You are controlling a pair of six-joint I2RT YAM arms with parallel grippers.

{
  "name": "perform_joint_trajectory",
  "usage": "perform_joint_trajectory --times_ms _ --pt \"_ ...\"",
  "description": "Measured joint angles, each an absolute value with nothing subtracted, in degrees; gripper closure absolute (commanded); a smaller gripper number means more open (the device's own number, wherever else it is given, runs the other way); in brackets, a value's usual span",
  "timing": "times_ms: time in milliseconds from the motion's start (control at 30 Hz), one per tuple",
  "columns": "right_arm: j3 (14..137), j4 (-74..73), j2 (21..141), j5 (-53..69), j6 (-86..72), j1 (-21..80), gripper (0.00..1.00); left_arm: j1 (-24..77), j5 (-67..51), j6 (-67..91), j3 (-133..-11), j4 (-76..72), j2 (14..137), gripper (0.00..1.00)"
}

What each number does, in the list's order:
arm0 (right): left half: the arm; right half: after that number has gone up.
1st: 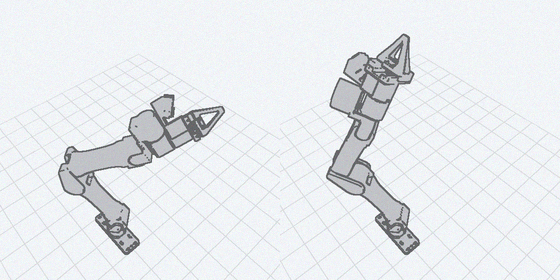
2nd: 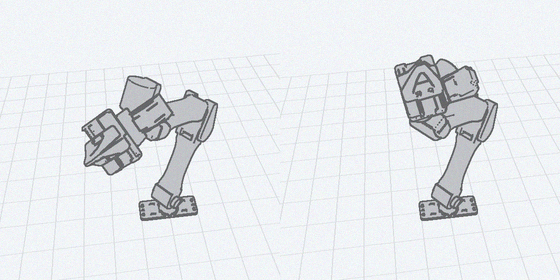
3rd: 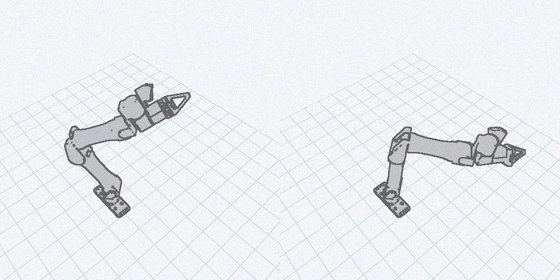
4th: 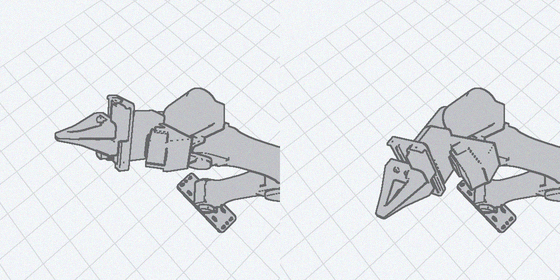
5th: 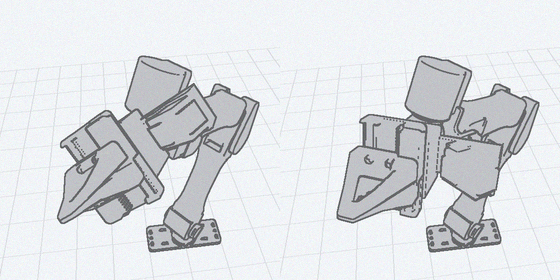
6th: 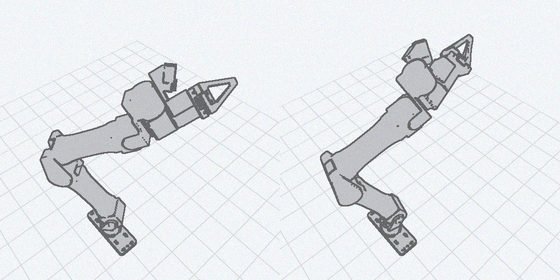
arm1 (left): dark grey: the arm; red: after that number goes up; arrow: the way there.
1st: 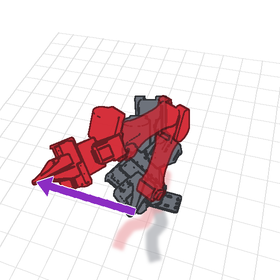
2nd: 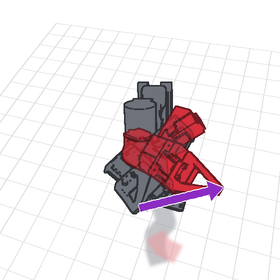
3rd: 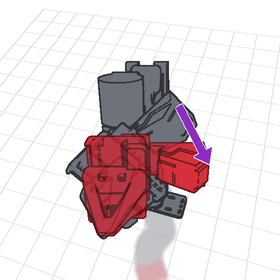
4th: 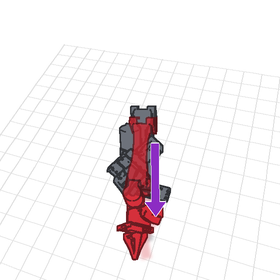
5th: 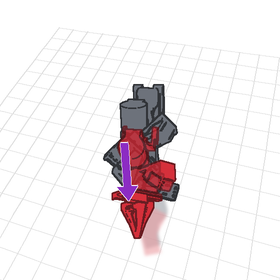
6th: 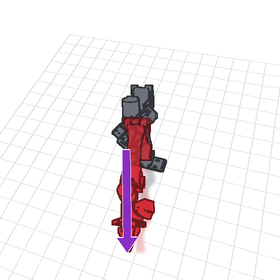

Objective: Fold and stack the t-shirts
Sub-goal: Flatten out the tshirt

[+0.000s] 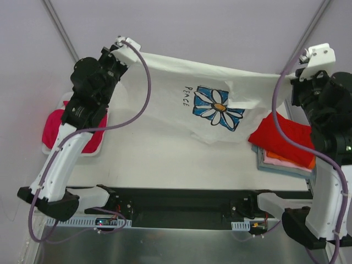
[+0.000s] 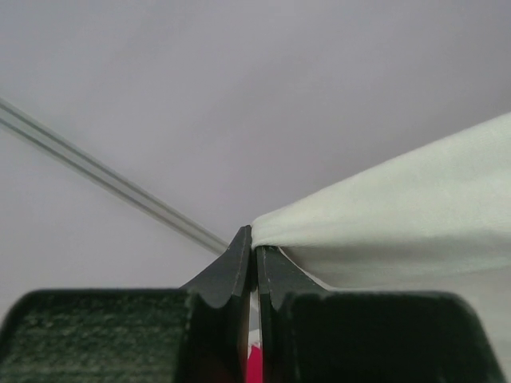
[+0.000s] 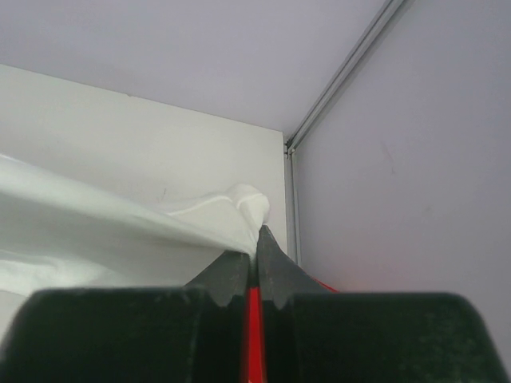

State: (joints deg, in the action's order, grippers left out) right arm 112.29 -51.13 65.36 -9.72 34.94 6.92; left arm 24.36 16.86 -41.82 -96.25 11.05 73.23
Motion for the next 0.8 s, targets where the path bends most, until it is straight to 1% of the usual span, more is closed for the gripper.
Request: perform_joint_trajectory --times_ms 200,333,433,600,800 --pt "112.27 -53.82 54.74 -7.88 34.98 6.83 0.97 30.5 17.17 -42.0 -88.62 12.53 57.39 1.0" --pt "111.33 -54.35 47.51 -4.34 35.0 6.83 0.97 30.72 15.68 -40.91 -86.35 13.21 47.46 1.0" --pt "110.45 -54.65 43.51 -2.28 34.98 6.66 0.97 30.09 13.41 -39.92 -85.01 13.82 42.65 1.0" --pt "107.85 -55.35 41.58 -1.19 34.98 6.5 0.97 28.73 11.31 -39.57 -82.94 15.35 40.64 1.0" --pt "107.55 -56.55 42.61 -2.66 35.44 6.24 0.98 28.38 11.4 -39.97 -81.6 17.06 44.16 1.0"
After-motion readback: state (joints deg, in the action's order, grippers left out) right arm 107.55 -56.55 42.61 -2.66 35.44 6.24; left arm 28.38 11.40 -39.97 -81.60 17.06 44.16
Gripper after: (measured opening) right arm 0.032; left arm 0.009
